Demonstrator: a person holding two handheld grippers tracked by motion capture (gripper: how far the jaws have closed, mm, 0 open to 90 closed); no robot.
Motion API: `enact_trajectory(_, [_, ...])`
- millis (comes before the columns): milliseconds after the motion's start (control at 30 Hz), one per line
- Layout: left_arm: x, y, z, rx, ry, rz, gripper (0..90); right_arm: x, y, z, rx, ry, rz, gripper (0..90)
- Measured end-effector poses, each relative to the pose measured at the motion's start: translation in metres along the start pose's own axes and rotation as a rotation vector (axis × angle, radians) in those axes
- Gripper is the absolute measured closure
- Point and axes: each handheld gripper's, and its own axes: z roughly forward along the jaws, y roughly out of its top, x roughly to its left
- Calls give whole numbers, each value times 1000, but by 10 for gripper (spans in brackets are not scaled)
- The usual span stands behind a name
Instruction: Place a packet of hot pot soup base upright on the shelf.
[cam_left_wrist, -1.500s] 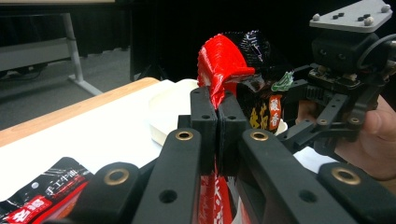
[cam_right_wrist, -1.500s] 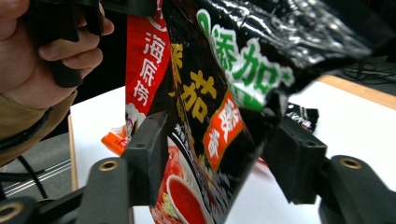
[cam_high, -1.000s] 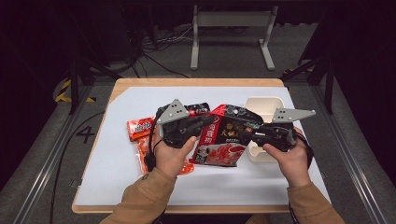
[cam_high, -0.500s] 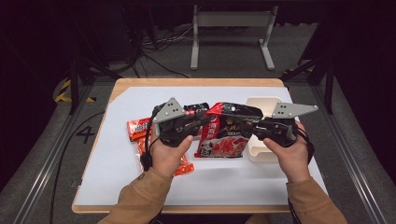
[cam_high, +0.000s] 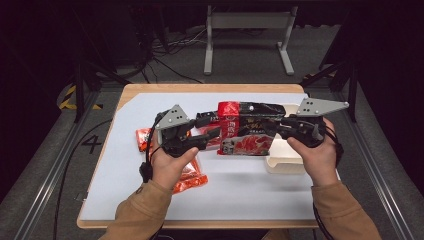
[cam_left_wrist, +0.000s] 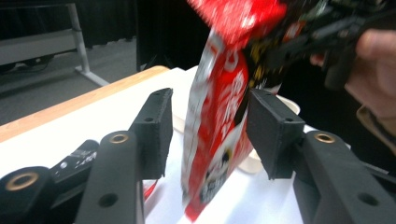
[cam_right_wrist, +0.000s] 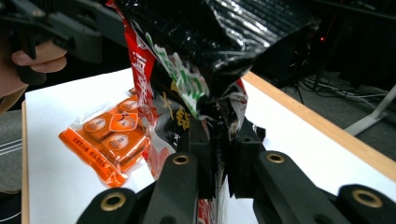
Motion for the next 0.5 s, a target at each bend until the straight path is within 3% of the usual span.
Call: enact_trajectory(500, [24,-28,-23,44,71,-22,421,-30,18,-20,-22,-62,-23,820])
